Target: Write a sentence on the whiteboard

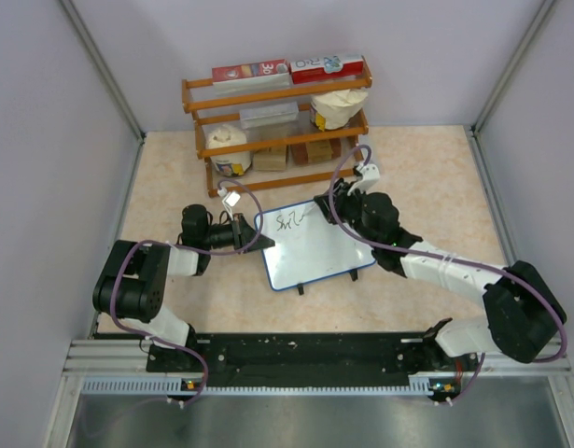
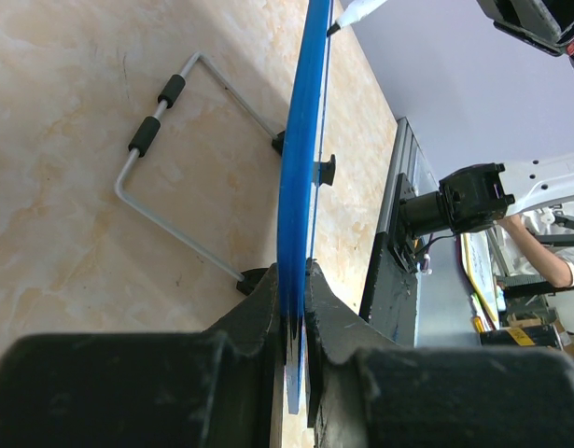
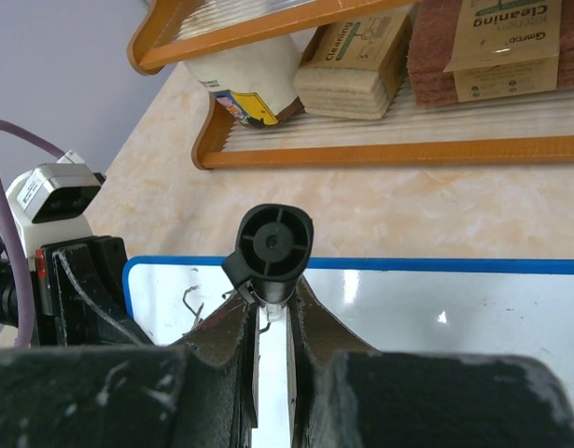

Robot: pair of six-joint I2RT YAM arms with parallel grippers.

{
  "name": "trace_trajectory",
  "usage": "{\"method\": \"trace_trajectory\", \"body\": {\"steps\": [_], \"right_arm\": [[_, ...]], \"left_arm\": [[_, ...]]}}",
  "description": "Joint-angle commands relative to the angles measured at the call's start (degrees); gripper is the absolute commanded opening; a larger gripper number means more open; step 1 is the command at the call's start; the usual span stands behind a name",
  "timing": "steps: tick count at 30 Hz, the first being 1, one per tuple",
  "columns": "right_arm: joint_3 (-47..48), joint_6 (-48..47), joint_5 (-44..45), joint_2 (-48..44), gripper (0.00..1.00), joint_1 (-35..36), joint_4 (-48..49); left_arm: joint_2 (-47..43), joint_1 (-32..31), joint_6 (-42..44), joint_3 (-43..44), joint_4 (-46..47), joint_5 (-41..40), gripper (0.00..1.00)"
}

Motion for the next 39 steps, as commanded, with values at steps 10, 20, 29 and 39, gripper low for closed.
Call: {"method": "trace_trajectory", "body": {"steps": [10, 20, 29, 39], "right_arm": [[4.6, -1.1, -1.2, 1.7, 0.0, -0.2, -1.1], [3.0, -0.7, -3.1, 1.6, 0.0, 0.0, -2.3], [0.7, -0.7, -3.9, 1.2, 0.0, -0.2, -2.7], [-1.4, -1.2, -2.1, -0.7, 0.0, -0.1, -4.1]], "left_arm": [[0.6, 0.0, 2.0, 0.7, 0.5, -2.4, 0.0], [0.6, 0.0, 2.0, 0.8, 0.5, -2.3, 0.0], [0.9, 0.0, 1.9, 0.9, 0.5, -2.4, 0.0], [1.0, 0.0, 1.9, 0.9, 0.5, -2.3, 0.0]]}}
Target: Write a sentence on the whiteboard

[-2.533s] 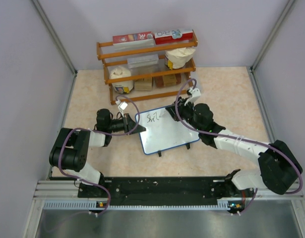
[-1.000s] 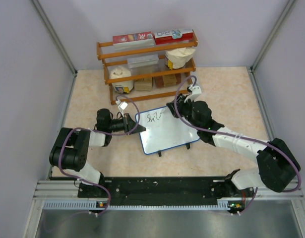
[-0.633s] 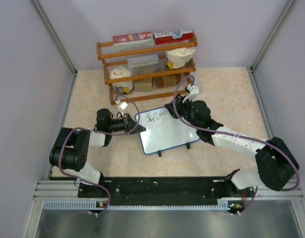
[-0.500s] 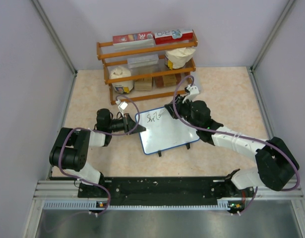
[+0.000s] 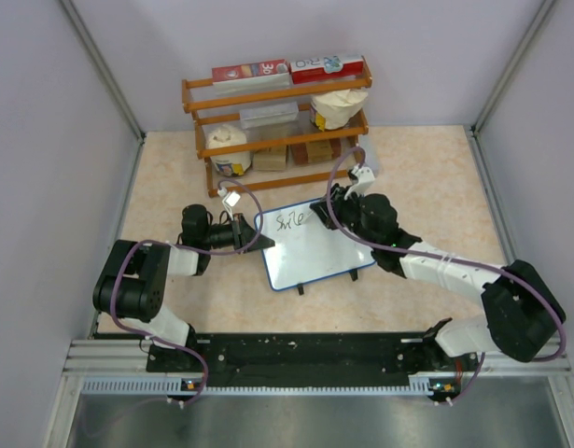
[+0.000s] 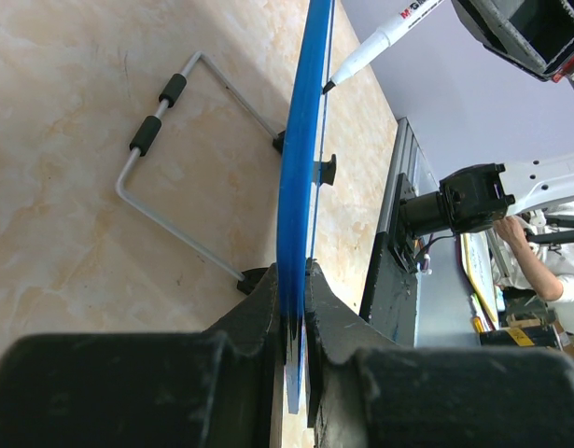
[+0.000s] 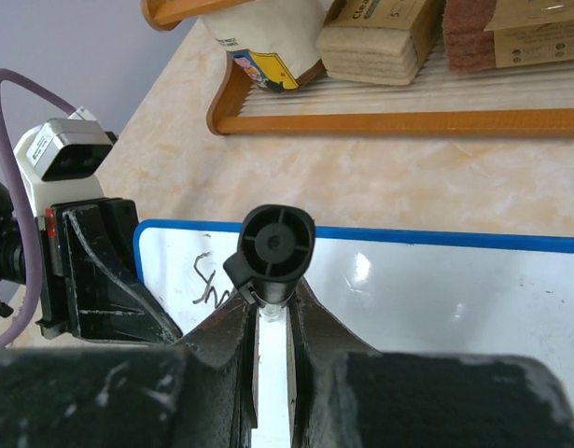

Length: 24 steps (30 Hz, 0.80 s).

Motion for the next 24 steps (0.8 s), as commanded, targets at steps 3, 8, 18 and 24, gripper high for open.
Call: {"method": "trace_trajectory", "body": {"steps": [3, 8, 18, 24], "right_arm": [[-1.8, -1.2, 3.2, -1.9, 0.0, -0.1, -3.0], [-1.4, -1.2, 4.3, -2.5, 0.0, -0.1, -3.6], [-0.1, -0.7, 6.2, -3.9, 0.0, -0.1, -3.5], [-0.4, 0.1, 5.5, -6.5, 0.0, -0.3, -2.7]], "left_arm": [[0.9, 0.0, 1.9, 0.9, 0.5, -2.4, 0.0], [0.9, 0.0, 1.9, 0.9, 0.5, -2.4, 0.0], [0.9, 0.0, 1.9, 0.9, 0.5, -2.4, 0.0], [0.9, 0.0, 1.9, 0.9, 0.5, -2.4, 0.0]]}}
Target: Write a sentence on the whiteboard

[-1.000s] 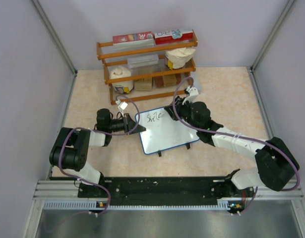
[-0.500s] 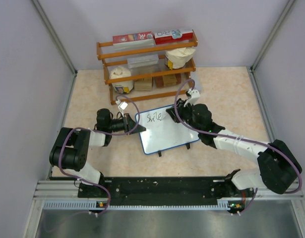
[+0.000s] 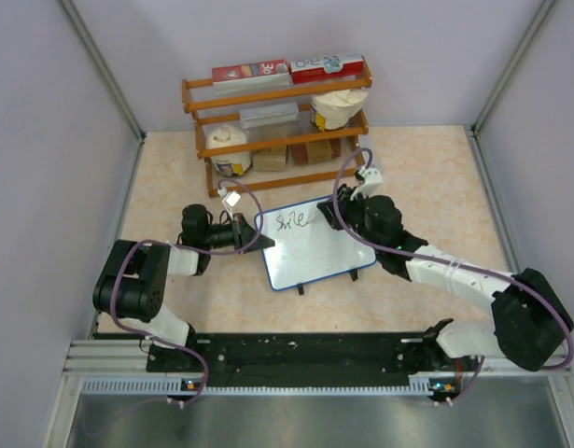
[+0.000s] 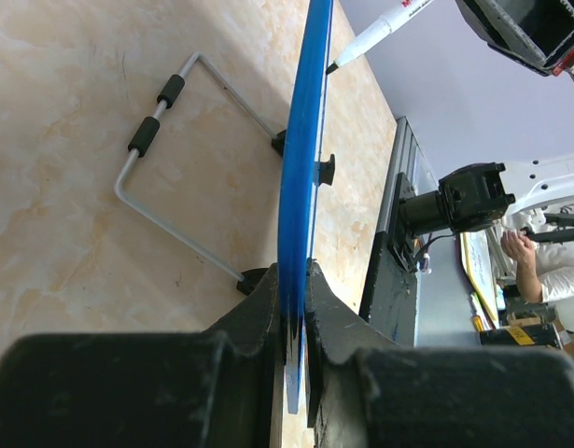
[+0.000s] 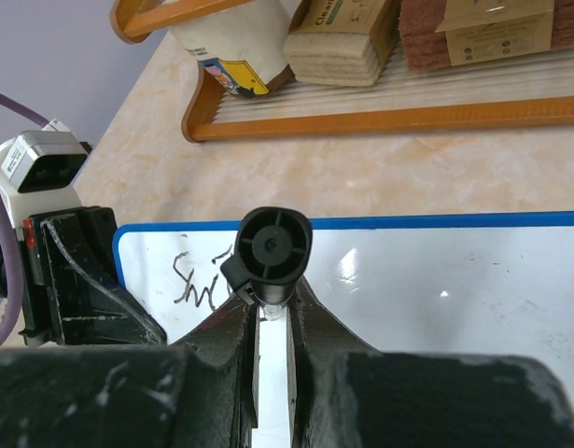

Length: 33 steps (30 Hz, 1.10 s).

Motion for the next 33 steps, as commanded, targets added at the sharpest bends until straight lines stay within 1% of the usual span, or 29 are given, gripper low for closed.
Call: {"method": "trace_trajectory", "body": {"steps": [1, 8, 21, 33], "right_arm": [[0.6, -0.3, 1.7, -3.6, 0.0, -0.3, 0.9], [0.5, -1.3, 2.9, -4.7, 0.0, -0.2, 0.1], [0.2, -1.6, 3.5, -0.5, 0.0, -0.3, 0.6], [-1.2, -1.6, 1.7, -0.9, 0.0, -0.2, 0.6]], "left_arm": [[0.8, 0.0, 1.9, 0.9, 0.5, -2.5, 0.0], [0.8, 0.0, 1.9, 0.8, 0.5, -2.5, 0.0], [0.8, 0.0, 1.9, 0.8, 0.5, -2.5, 0.0], [0.8, 0.0, 1.9, 0.8, 0.5, -2.6, 0.0]]}}
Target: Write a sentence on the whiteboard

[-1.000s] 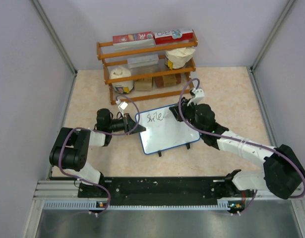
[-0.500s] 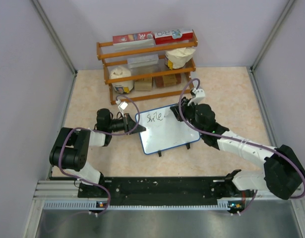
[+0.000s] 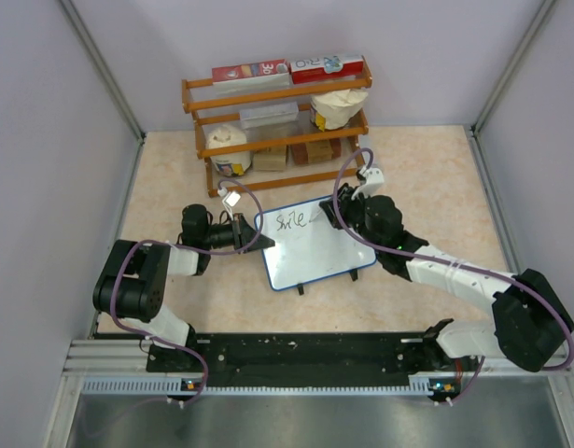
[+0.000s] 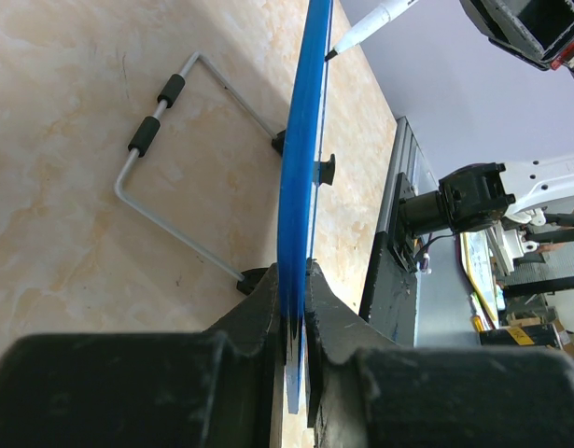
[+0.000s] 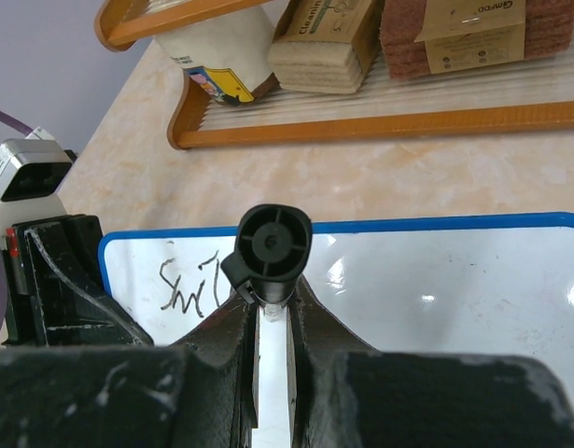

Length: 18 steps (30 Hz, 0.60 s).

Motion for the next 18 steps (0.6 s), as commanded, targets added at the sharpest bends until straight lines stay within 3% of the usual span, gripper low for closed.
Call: {"method": "trace_trajectory", "body": {"steps": [1, 18], "right_arm": [[-1.3, -0.7, -0.8, -0.4, 0.0, 0.0, 1.5], [-1.7, 1.1, -5.3, -4.2, 0.0, -1.7, 4.2]], "left_arm": [[0.8, 0.0, 1.9, 0.8, 0.5, -2.6, 0.0], [0.8, 0.0, 2.0, 0.8, 0.5, -2.6, 0.0]]}}
